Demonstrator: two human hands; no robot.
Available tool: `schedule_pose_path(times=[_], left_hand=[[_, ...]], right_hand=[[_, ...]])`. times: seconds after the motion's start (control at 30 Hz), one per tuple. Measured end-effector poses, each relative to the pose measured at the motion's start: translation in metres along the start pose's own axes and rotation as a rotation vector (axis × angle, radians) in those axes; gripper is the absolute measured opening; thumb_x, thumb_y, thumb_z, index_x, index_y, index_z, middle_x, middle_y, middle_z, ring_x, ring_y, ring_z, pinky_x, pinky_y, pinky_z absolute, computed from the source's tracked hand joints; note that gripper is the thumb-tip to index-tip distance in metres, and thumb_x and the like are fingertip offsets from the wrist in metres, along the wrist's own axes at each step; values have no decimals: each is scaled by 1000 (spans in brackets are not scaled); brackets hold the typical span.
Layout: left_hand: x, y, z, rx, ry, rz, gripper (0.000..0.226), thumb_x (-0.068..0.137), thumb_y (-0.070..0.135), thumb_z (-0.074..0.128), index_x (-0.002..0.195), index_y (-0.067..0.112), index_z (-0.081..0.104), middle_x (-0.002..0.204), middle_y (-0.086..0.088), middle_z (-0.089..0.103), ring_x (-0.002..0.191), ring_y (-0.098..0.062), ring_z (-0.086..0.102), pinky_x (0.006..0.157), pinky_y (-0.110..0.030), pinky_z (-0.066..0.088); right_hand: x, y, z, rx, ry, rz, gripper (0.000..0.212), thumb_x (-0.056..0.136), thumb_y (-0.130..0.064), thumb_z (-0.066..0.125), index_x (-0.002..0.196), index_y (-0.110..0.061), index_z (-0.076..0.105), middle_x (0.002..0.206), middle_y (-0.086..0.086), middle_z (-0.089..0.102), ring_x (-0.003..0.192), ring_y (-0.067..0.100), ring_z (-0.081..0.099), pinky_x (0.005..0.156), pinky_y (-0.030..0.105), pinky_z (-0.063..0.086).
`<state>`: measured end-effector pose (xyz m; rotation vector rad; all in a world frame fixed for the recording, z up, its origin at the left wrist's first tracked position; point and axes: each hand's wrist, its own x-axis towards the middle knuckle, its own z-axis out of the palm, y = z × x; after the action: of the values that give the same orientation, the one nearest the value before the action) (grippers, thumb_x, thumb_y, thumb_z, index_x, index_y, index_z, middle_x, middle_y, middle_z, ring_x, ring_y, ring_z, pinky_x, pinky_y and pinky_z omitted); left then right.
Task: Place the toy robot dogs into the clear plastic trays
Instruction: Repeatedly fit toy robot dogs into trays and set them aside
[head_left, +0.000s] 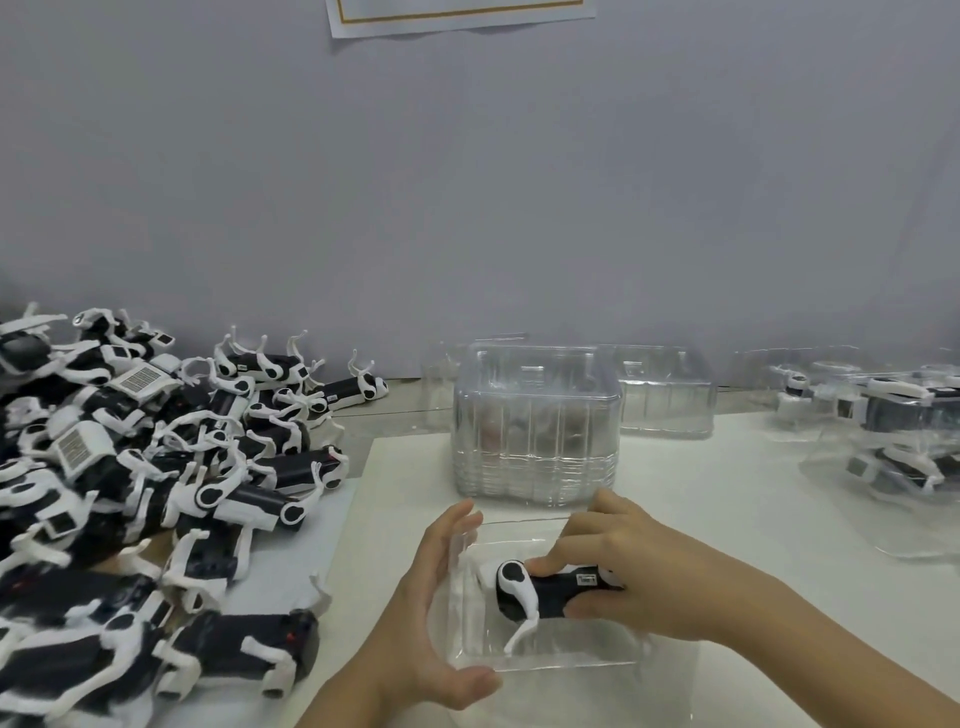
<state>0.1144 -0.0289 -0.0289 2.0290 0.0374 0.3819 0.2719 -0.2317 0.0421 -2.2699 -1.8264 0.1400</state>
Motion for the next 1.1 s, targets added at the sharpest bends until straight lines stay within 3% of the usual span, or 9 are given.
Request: schedule_pose_path(times=[0.27,0.33,0.4,0.47,0.53,0.63,0.73,0.9,1.1], left_hand=[[-1,4,3,-43,-24,-7,123,57,66,82,153,37,9,158,10,25,149,-12,19,114,-39,19],[2,6,5,-76,-44,3,127,54,74,78,153,40,5,161,16,13,150,-10,9,116,-36,14],[8,13,7,-168,15,-70,139,35,86,74,149,39,9,159,24,4,150,-7,3,117,-34,11],[11,25,9,-301,121,-232,151,15,84,77,145,40,14,160,17,7,149,-10,9,115,-34,19],[1,35,11,-400,125,-335,153,20,76,78,152,35,13,160,5,17,146,-14,20,106,-32,26],[10,52,28,-444,237,-394,125,35,67,82,145,38,31,150,9,34,133,-12,37,100,-31,32],[14,75,32,-419,359,-192,73,50,53,89,107,72,47,123,44,49,111,18,49,89,-20,37],[10,102,18,-289,482,-16,81,49,67,76,116,79,33,126,51,38,111,23,47,87,-12,40],[6,111,13,-210,533,47,78,59,62,76,119,80,29,128,54,37,118,18,46,97,-20,38]], right_hand=[[1,4,5,-218,-1,24,46,90,-58,54,135,-51,45,113,-12,39,106,11,34,83,21,18],[-8,4,0,-5,55,137,52,81,-74,50,131,-64,40,120,-24,35,111,5,31,93,21,21],[-19,3,-4,439,381,351,52,74,-82,51,123,-73,38,123,-32,37,116,-3,35,96,20,29],[-31,4,3,716,623,576,59,73,-79,49,129,-65,36,131,-22,43,119,0,44,96,22,36],[-41,3,20,814,449,717,89,67,-80,45,147,-47,26,148,-8,40,135,13,39,111,36,30],[-48,-16,32,1046,367,590,101,60,-87,61,146,-50,22,155,-16,30,143,11,28,118,39,21],[-39,-27,17,1310,501,451,87,53,-67,75,129,-70,33,147,-22,32,133,8,42,110,41,36],[-28,-33,-5,1302,680,269,80,61,-51,79,126,-73,37,138,-13,48,113,-9,57,92,36,51],[-20,-31,-7,1276,720,249,71,70,-36,78,126,-66,45,134,-2,56,109,-2,63,74,28,55]])
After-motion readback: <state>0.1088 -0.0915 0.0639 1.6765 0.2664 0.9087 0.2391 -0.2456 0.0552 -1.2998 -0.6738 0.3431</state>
